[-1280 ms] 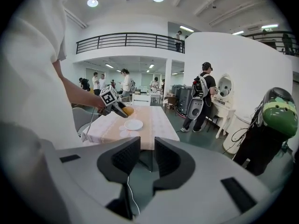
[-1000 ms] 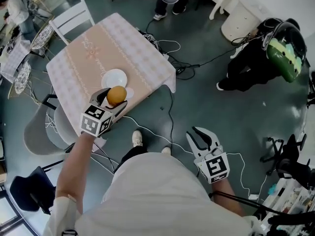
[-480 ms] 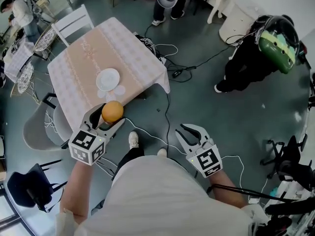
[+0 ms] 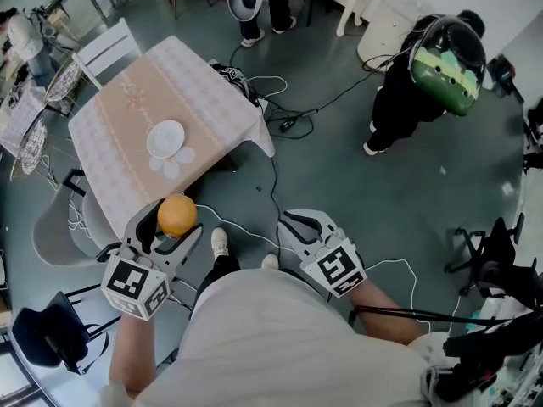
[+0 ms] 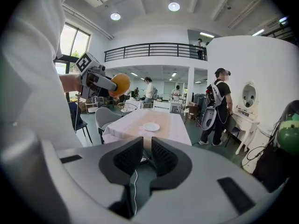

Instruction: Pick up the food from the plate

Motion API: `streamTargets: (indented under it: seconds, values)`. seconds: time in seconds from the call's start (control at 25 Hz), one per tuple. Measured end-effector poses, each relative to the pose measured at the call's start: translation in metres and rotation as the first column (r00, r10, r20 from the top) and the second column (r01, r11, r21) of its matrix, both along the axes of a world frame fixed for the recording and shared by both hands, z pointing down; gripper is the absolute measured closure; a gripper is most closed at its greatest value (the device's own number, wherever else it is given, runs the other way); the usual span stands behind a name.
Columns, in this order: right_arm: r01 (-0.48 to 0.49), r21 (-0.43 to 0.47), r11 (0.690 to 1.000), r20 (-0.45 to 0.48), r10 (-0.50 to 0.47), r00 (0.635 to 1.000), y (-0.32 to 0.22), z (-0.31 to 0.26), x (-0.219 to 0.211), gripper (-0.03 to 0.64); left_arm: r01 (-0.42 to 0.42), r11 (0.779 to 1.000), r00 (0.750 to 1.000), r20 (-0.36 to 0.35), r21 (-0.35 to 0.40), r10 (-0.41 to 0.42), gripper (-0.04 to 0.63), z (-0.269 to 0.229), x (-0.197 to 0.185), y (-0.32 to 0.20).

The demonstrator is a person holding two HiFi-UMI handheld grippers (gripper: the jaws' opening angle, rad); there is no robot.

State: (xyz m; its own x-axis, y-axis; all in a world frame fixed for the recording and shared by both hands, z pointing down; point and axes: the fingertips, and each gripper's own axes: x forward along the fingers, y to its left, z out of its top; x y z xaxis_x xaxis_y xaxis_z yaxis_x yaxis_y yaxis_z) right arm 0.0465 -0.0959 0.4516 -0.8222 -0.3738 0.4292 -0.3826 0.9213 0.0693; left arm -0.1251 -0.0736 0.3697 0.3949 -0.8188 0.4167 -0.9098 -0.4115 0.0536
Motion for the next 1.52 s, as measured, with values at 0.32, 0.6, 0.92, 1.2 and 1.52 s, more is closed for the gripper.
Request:
streamTargets:
  seconds: [0.32,0.6,0.92,1.2,1.52]
  values:
    - [0.031,0.019,0.999,-0.009,-0.031,0.999,0.01,0.001,-0.006,0.569,-0.024,1.0,1.0,-0.006,0.017,0.024,0.23,-0.004,0.013,0.017]
    - [0.053,0.042,0.998,-0.01,-0.052,0.999,0.014,-0.003,-0.009,0.581,-0.022,1.0,1.0,-0.021,0.021,0.023,0.23,-0.002,0.019,0.023]
    - [0.061,0.034,0.998,-0.036,-0.06,0.998,0.018,0.002,-0.016,0.588,-0.033,0.999,0.999,-0.021,0.007,0.033,0.23,0.004,0.02,0.029]
    - [0.062,0.027,0.998,-0.039,-0.061,0.997,0.017,0.006,-0.024,0.591,-0.039,0.999,0.999,-0.03,-0.006,0.039,0.23,0.011,0.015,0.026]
    - [0.065,0.023,0.998,-0.041,-0.064,0.997,0.013,0.009,-0.028,0.592,-0.044,0.999,0.999,-0.032,-0.019,0.044,0.23,0.018,0.014,0.021]
